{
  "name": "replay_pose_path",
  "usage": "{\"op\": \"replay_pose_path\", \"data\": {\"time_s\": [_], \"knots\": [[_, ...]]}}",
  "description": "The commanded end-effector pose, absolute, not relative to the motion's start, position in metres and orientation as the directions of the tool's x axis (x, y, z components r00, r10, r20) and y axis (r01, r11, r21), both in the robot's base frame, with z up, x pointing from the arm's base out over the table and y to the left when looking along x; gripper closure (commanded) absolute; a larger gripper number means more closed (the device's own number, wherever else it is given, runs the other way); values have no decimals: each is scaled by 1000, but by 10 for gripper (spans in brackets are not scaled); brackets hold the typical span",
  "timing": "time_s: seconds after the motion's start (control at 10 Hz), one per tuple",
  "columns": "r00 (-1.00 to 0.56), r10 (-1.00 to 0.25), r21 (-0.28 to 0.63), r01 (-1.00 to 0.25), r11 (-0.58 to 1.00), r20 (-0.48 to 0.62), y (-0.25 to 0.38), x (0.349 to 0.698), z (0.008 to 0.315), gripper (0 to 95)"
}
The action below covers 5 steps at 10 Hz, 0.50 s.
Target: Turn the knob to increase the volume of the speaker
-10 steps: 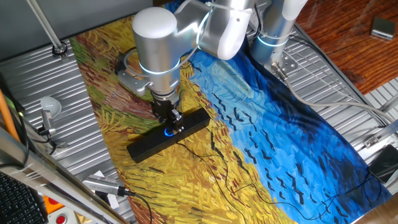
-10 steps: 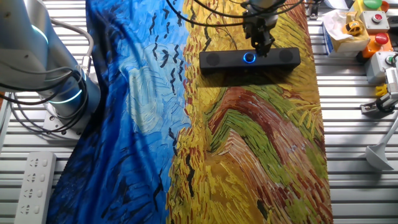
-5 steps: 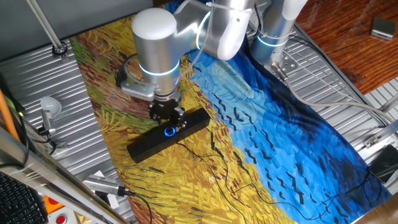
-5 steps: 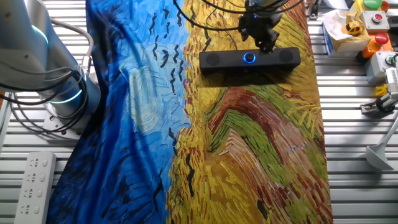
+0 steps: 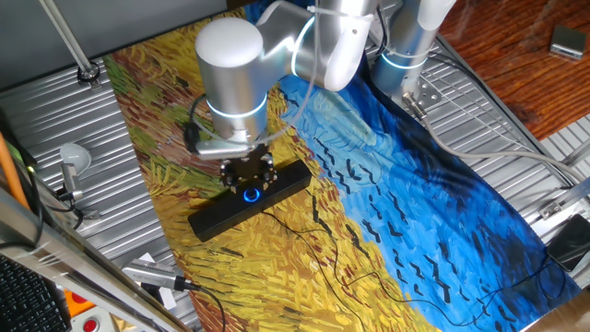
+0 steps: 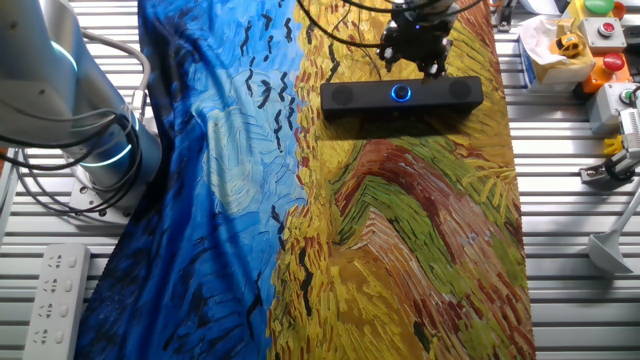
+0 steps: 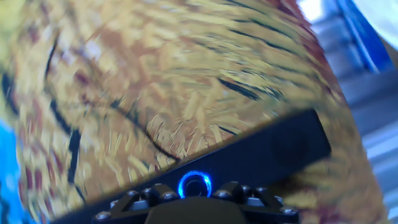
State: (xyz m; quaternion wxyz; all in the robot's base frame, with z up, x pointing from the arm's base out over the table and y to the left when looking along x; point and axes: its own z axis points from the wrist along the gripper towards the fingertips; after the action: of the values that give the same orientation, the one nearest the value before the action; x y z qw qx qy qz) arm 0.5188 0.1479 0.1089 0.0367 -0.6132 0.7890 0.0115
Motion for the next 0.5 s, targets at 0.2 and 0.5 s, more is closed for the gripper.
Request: {"op": "replay_pose_path", "data": {"time_s": [0.2, 0.5], "knots": [[-52, -996, -86, -995, 58, -67, 148, 518, 109, 570], [-14, -999, -93, -996, 18, -46, 148, 518, 109, 570]]}}
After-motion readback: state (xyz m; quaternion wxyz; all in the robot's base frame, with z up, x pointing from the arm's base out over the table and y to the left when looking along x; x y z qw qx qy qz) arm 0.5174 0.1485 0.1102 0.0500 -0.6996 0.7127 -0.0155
